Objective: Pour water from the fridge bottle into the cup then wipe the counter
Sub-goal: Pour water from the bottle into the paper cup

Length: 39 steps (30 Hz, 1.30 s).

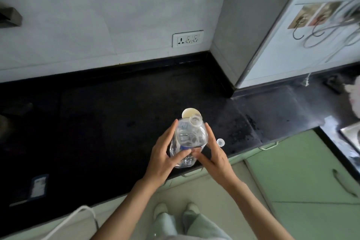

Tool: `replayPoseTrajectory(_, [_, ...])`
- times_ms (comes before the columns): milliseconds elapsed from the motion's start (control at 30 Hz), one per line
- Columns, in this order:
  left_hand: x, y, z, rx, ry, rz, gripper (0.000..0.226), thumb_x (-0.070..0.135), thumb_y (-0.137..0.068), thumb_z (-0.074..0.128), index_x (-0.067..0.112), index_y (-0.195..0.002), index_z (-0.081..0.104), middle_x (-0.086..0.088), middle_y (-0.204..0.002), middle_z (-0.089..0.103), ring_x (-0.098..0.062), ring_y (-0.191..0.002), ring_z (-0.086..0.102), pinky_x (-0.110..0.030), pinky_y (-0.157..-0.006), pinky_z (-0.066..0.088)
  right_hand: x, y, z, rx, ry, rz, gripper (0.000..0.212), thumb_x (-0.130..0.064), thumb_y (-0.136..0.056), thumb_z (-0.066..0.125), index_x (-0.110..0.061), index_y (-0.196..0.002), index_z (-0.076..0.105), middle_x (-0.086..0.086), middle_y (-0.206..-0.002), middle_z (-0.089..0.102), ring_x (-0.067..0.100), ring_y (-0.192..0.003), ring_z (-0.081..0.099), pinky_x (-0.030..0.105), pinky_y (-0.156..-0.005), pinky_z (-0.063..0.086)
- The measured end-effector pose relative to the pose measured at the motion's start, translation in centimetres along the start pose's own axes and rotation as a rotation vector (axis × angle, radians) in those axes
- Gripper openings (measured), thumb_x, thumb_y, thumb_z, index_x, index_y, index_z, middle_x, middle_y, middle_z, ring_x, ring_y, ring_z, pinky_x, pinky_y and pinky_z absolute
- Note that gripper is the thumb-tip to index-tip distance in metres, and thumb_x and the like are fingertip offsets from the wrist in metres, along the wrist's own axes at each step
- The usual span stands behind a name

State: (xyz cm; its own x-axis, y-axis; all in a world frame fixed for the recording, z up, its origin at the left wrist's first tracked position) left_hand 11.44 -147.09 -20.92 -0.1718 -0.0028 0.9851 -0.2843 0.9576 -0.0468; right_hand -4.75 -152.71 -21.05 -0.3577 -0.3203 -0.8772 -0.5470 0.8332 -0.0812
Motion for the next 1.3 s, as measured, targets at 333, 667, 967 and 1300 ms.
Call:
replayPoseTrajectory(333, [7.2, -1.3, 8.7, 0.052, 0.323, 0.062, 0.073, 0.038, -0.078, 0.066, 0.035, -0.143, 0.035, 0.019, -0.139, 0.053, -0.008, -0.124, 0.055, -0.023, -0.094, 0.049, -2.2, 2.1, -8.6, 0.292, -0.109, -0.115, 0.061, -0.054, -0.092, 0.051, -0.047, -0.145, 0.022, 0.001, -0.15, 0.037, 0.021, -0.136, 0.041, 0.05, -0.107, 0.04])
replayPoseTrajectory(667, [5.2, -1.2, 12.8, 0.167, 0.316, -0.087, 0.067, 0.046, -0.085, 0.058, 0.028, -0.146, 0.038, 0.01, -0.138, 0.056, -0.008, -0.128, 0.052, -0.032, -0.105, 0.044, 0.8, 3.0, -11.0, 0.128, -0.053, -0.065, 0.07, -0.019, -0.092, 0.061, -0.032, -0.15, 0.025, -0.009, -0.153, 0.028, 0.01, -0.141, 0.032, 0.023, -0.11, 0.034])
replayPoseTrajectory(967, [1.2, -0.7, 12.0, 0.061, 0.299, -0.225, 0.071, 0.054, -0.083, 0.054, 0.039, -0.148, 0.029, 0.033, -0.131, 0.053, 0.005, -0.124, 0.051, -0.024, -0.102, 0.043, 1.8, 3.6, -8.2, 0.163, -0.043, 0.071, 0.071, -0.02, -0.091, 0.064, -0.05, -0.144, 0.028, -0.021, -0.146, 0.037, 0.0, -0.134, 0.038, 0.009, -0.102, 0.034])
replayPoseTrajectory(1300, [-1.5, -0.2, 10.6, 0.034, 0.343, -0.313, 0.068, 0.044, -0.087, 0.058, 0.039, -0.148, 0.03, 0.019, -0.138, 0.054, -0.006, -0.123, 0.056, -0.044, -0.106, 0.044, 2.2, 2.7, -6.0, 0.109, -0.02, 0.213, 0.068, -0.03, -0.089, 0.063, -0.064, -0.135, 0.027, -0.039, -0.136, 0.038, -0.011, -0.129, 0.038, 0.004, -0.099, 0.031])
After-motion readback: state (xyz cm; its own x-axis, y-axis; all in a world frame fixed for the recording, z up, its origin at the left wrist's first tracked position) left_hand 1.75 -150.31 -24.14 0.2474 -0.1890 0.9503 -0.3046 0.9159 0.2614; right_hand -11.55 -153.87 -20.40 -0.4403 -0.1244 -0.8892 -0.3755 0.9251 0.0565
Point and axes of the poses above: each hand's wrist, its own y-axis away from the middle knuckle, its own z-axis out of the palm, x = y × z, the point moved 4 cm from there along -y, towards the middle knuckle
